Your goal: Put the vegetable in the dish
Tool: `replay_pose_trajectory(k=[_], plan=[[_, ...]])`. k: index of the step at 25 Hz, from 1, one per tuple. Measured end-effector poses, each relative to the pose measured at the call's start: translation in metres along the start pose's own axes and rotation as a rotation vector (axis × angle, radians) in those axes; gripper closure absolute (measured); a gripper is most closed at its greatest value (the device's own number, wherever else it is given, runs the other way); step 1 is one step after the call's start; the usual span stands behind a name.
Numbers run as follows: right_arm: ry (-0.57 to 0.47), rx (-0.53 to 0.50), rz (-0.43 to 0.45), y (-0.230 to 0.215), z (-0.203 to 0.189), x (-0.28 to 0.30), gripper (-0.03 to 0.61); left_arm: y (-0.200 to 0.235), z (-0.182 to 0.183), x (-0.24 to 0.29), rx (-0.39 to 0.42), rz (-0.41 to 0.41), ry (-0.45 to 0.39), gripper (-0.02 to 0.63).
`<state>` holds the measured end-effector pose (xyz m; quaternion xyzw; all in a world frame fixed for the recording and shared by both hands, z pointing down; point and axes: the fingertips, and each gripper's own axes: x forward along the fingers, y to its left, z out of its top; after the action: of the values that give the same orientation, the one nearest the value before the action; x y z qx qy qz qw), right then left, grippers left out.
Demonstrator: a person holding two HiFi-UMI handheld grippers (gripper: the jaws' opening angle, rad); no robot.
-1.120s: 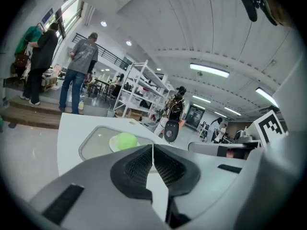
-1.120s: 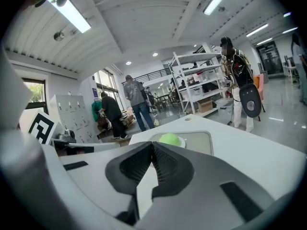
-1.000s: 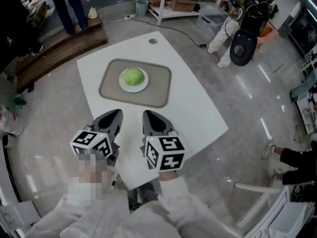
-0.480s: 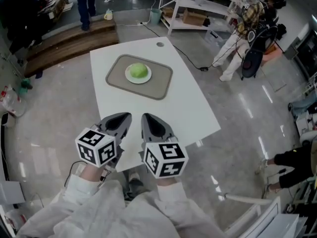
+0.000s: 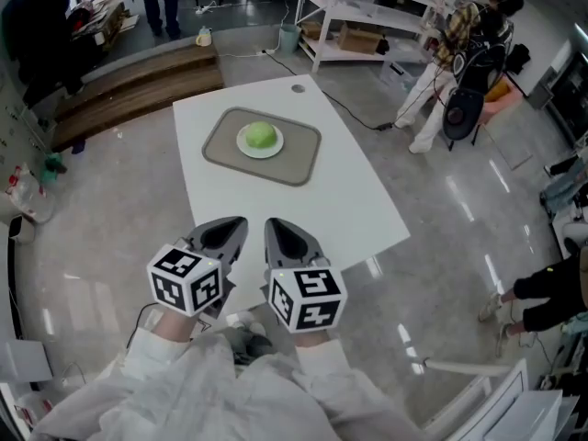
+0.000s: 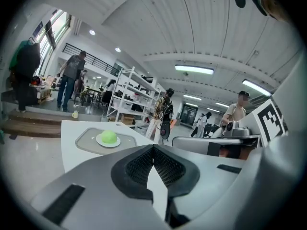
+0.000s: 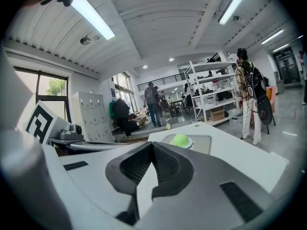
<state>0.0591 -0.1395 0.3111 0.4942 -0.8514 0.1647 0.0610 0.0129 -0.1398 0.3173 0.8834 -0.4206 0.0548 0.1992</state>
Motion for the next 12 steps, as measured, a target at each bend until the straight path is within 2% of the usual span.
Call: replay_pose_trajectory(k=[12], plan=[[-0.017, 0.000, -0.044, 0.013, -0.009, 0.000, 0.566, 0.001, -0.008, -0.010, 0.012, -0.044, 0.021, 0.606]])
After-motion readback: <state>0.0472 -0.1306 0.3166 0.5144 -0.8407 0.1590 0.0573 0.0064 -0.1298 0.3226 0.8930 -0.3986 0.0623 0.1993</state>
